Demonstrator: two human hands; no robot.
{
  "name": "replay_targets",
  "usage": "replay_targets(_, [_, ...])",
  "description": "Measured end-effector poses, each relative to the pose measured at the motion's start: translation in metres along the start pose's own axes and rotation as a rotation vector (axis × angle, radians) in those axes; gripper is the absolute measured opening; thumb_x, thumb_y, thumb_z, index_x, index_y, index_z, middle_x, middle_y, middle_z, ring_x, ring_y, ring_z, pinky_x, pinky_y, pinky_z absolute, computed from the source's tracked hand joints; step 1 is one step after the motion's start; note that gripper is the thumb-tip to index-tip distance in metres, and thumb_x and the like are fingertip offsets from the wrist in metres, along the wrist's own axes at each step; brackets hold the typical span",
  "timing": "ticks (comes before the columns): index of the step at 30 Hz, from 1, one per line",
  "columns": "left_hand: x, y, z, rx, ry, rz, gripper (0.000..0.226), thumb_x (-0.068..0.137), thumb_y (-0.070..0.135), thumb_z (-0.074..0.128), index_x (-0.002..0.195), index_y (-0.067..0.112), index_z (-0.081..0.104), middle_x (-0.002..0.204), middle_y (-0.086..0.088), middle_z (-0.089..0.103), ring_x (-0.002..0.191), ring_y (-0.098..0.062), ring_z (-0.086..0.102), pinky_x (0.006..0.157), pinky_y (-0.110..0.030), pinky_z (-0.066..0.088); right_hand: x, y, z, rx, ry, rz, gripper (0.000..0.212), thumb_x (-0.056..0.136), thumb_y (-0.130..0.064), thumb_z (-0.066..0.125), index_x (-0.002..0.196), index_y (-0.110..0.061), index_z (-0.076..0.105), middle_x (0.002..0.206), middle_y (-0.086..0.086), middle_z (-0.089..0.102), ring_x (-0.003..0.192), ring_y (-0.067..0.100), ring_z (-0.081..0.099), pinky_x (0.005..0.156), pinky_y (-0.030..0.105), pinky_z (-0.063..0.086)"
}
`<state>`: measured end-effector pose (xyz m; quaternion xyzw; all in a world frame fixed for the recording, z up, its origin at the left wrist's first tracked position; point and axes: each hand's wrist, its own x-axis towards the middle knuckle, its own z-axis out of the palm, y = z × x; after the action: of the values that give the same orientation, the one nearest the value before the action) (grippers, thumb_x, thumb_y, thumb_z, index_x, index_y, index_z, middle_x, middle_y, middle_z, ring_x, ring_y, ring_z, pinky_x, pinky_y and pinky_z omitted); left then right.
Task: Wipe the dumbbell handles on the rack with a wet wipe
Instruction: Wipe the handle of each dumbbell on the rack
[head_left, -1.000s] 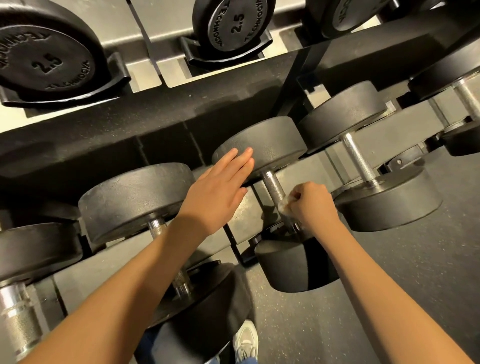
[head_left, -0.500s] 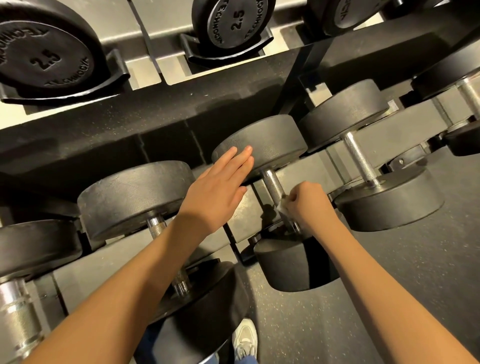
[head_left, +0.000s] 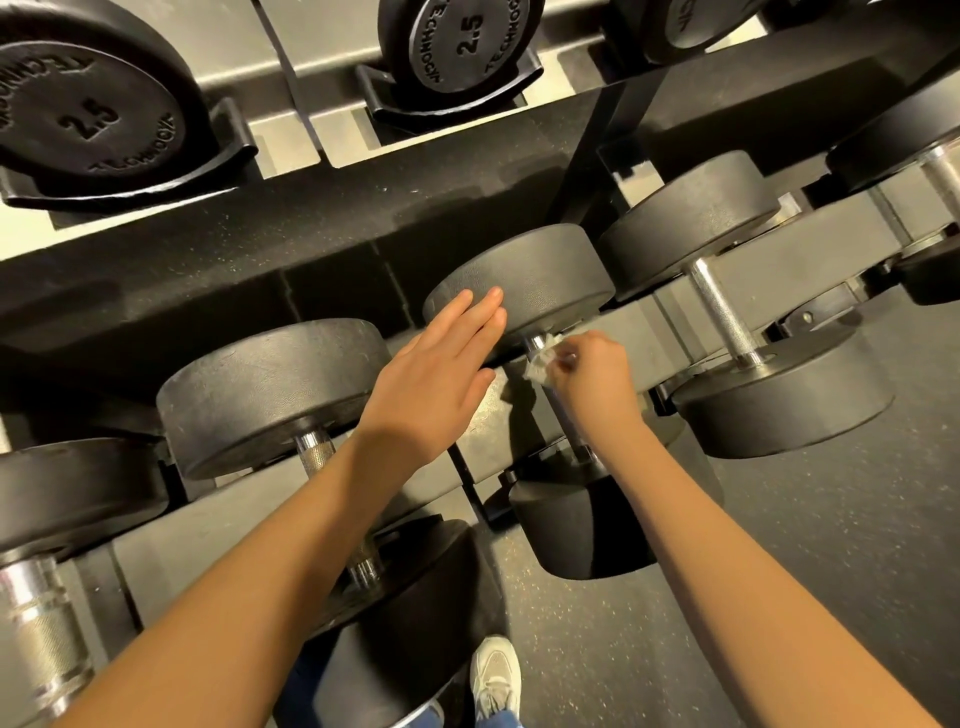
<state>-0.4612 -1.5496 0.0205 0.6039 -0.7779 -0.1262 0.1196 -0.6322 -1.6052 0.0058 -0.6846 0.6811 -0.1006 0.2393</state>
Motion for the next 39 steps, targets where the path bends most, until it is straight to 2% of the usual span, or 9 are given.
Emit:
replay_targets(5, [0.000,0.001,0.000,-0.006,-0.005,-0.006,0.057,0.101,0.029,0.038,0.153,0.020,0.014,0.161,0.009,0.004,0.143,-0.005,-0.008,0.114,-0.027,0.018,-0.026,0.017,-0.001,-0.348,-0.068,0.045,0.020,0.094,-0.020,0.053,0.102,-0.008,0.067,0.091,0.009,0.061,0.078,0.021,0.054,0.063,0.027,0.038])
replay_targets(10, [-0.001,0.002,-0.004,-0.001,-0.006,0.011,0.056,0.101,0.029,0.039,0.152,0.019,0.017,0.161,0.007,0.007,0.147,-0.010,0.001,0.115,-0.028,0.018,-0.006,0.004,0.013,-0.033,0.060,0.018,0.011,0.089,-0.011,0.061,0.097,-0.008,0.068,0.091,0.007,0.064,0.083,0.022,0.061,0.072,0.030,0.049])
replay_targets(13, [-0.001,0.001,-0.006,0.010,-0.007,0.024,0.057,0.101,0.029,0.040,0.152,0.020,0.018,0.161,0.008,0.008,0.147,-0.010,0.002,0.114,-0.025,0.016,-0.003,0.000,0.016,0.113,0.132,-0.006,0.011,0.089,-0.013,0.062,0.096,-0.009,0.069,0.082,0.003,0.061,0.076,0.016,0.057,0.068,0.026,0.042])
replay_targets(17, [0.000,-0.003,-0.011,0.026,-0.029,0.047,0.058,0.101,0.031,0.039,0.153,0.022,0.014,0.161,0.009,0.005,0.147,-0.008,0.000,0.113,-0.025,0.014,-0.007,0.008,0.011,-0.080,-0.002,0.025,0.016,0.085,-0.004,0.060,0.096,-0.008,0.070,0.095,0.009,0.066,0.087,0.023,0.062,0.075,0.030,0.049])
replay_targets(22, [0.003,-0.007,-0.023,0.060,-0.079,0.084,0.059,0.102,0.034,0.037,0.153,0.025,0.009,0.161,0.010,0.000,0.147,-0.008,0.000,0.118,-0.029,0.011,-0.026,0.005,-0.007,0.067,0.065,0.055,0.013,0.083,-0.003,0.059,0.087,-0.005,0.071,0.078,0.007,0.063,0.071,0.019,0.058,0.056,0.022,0.041])
replay_targets(25, [0.007,-0.014,-0.040,0.136,-0.090,0.109,0.058,0.102,0.034,0.038,0.153,0.024,0.012,0.161,0.008,0.006,0.147,-0.010,0.006,0.119,-0.033,0.005,-0.036,-0.015,-0.019,0.205,0.194,-0.004,0.011,0.083,-0.005,0.059,0.083,-0.004,0.070,0.069,0.007,0.064,0.063,0.019,0.057,0.057,0.029,0.044])
replay_targets(29, [0.017,-0.031,-0.081,0.132,-0.009,0.054,0.058,0.098,0.030,0.046,0.151,0.024,0.023,0.158,0.006,0.020,0.146,-0.011,0.015,0.120,-0.036,0.008,-0.036,-0.050,-0.040,0.378,0.321,-0.074,0.011,0.087,-0.009,0.060,0.085,-0.011,0.071,0.071,0.006,0.065,0.068,0.018,0.059,0.064,0.038,0.051])
replay_targets(34, [0.045,-0.052,-0.131,0.171,0.060,-0.019,0.058,0.097,0.026,0.049,0.150,0.019,0.028,0.156,0.001,0.027,0.144,-0.016,0.021,0.120,-0.040,0.014,-0.019,-0.096,-0.076,0.505,0.417,-0.164,0.016,0.089,-0.012,0.060,0.098,-0.016,0.072,0.091,-0.005,0.069,0.081,0.005,0.062,0.074,0.021,0.052])
replay_targets(39, [0.083,-0.079,-0.175,0.154,0.221,-0.118,0.057,0.096,0.021,0.050,0.148,0.010,0.030,0.155,-0.007,0.029,0.142,-0.024,0.026,0.117,-0.041,0.016,0.018,-0.135,-0.106,0.497,0.555,-0.268,0.017,0.086,-0.009,0.061,0.097,-0.014,0.073,0.089,-0.005,0.070,0.079,0.006,0.062,0.074,0.025,0.052])
